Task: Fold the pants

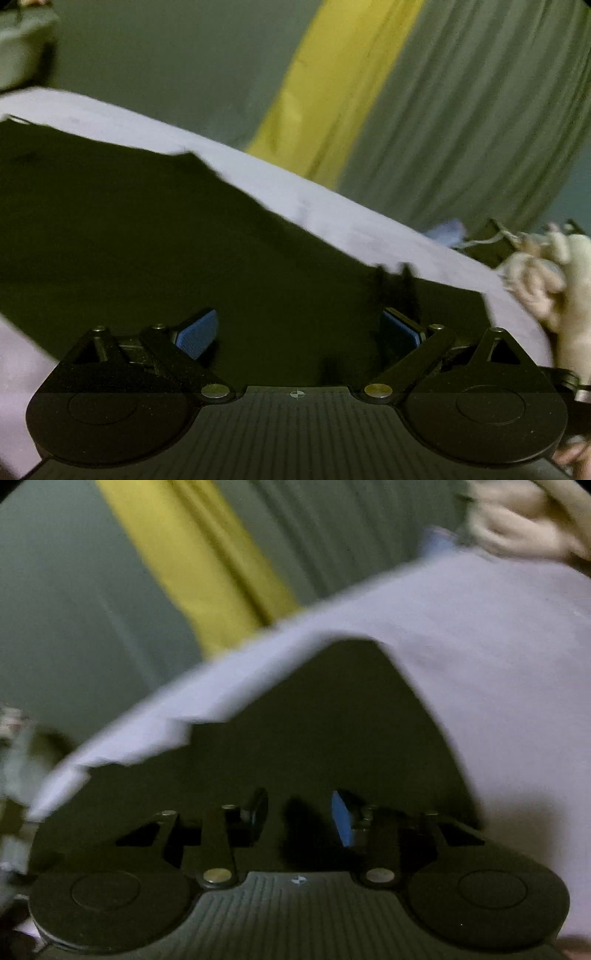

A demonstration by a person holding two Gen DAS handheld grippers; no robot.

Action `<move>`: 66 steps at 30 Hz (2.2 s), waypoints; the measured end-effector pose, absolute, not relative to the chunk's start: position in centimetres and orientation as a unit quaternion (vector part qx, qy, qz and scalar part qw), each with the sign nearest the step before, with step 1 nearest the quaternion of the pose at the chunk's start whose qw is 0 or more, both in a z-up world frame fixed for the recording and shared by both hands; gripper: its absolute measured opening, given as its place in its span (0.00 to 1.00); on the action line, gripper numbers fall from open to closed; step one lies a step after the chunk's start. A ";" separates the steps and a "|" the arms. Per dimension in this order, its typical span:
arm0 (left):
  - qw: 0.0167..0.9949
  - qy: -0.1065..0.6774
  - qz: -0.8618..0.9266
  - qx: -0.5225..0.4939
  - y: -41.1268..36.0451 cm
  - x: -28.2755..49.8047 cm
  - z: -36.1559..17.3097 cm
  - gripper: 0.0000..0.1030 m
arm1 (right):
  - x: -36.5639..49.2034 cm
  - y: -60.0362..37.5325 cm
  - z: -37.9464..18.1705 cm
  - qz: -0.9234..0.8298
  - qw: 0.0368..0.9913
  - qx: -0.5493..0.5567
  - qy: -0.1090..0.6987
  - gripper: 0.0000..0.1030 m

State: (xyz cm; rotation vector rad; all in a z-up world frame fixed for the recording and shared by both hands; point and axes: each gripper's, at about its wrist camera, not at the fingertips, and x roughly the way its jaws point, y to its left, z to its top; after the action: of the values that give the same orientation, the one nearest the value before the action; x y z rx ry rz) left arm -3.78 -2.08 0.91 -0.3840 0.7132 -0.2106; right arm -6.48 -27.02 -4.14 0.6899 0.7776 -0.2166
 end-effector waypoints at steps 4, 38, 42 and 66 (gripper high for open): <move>0.883 0.389 -0.144 -0.220 -4.7 -0.7 0.6 0.96 | -7.1 -28.5 -4.3 -0.095 0.847 0.397 0.340 0.30; 0.843 0.447 -0.220 -0.204 -4.4 5.5 3.0 0.13 | -9.9 -30.7 -2.7 0.001 0.867 0.463 0.186 0.78; 0.871 0.456 -0.152 -0.099 -0.5 4.3 2.2 0.19 | -8.1 -28.0 -2.5 -0.006 0.887 0.392 0.244 0.74; 0.843 0.412 -0.170 -0.301 4.7 2.9 -5.0 0.66 | 6.4 -20.3 -3.9 -0.137 0.905 0.082 0.393 0.31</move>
State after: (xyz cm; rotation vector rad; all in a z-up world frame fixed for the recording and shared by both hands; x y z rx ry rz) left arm 2.85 4.67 -5.04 -0.6356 0.8694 -0.3595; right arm 6.39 -20.26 -3.87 0.1692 0.8122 -0.2837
